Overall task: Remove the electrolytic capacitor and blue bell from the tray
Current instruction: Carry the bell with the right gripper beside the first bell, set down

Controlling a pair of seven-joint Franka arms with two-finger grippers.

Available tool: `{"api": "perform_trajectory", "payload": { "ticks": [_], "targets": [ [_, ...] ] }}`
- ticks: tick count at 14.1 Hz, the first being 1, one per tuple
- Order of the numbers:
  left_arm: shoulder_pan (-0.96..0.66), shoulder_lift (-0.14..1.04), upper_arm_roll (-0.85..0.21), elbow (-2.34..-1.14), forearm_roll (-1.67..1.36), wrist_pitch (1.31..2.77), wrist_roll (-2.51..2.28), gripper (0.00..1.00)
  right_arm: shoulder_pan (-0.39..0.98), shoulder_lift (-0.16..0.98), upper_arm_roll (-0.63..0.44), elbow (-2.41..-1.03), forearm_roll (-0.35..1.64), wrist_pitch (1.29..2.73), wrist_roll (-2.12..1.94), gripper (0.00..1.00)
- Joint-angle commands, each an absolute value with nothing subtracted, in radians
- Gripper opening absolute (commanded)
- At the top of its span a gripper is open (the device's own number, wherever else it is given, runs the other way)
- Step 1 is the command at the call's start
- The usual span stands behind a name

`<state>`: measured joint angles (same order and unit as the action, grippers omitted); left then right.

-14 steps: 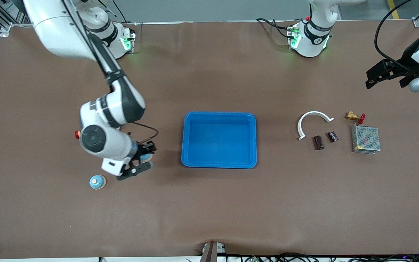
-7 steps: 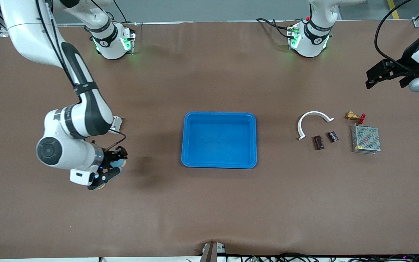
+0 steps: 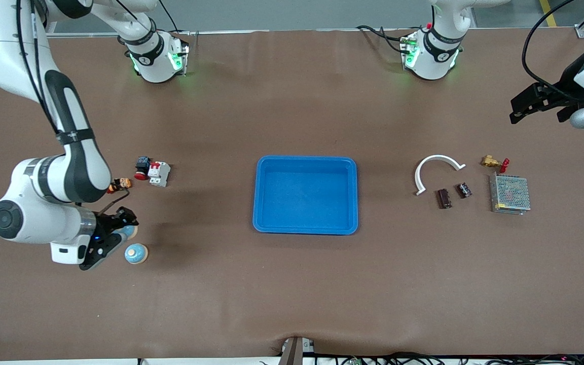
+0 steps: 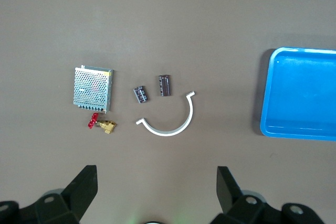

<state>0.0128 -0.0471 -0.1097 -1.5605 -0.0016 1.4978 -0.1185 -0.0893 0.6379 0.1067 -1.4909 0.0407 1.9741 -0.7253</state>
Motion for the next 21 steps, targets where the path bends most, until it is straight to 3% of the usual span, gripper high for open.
{"api": "perform_trajectory", "payload": {
  "ticks": [1,14,21],
  "targets": [
    [0.017,-0.054,-0.11,-1.565,-0.011,1.511,-0.101,1.0,-0.124,0.675,0.126,-1.493,-0.015,2.008,-0.773,0.57],
    [0.015,-0.052,-0.11,-1.565,-0.009,1.519,-0.101,1.0,-0.21,0.811,0.124,-1.499,-0.04,2.223,-1.008,0.57],
    [0.015,-0.052,-0.11,-1.565,-0.011,1.525,-0.101,1.0,-0.213,0.828,0.126,-1.497,-0.04,2.252,-1.015,0.58]
  ]
}}
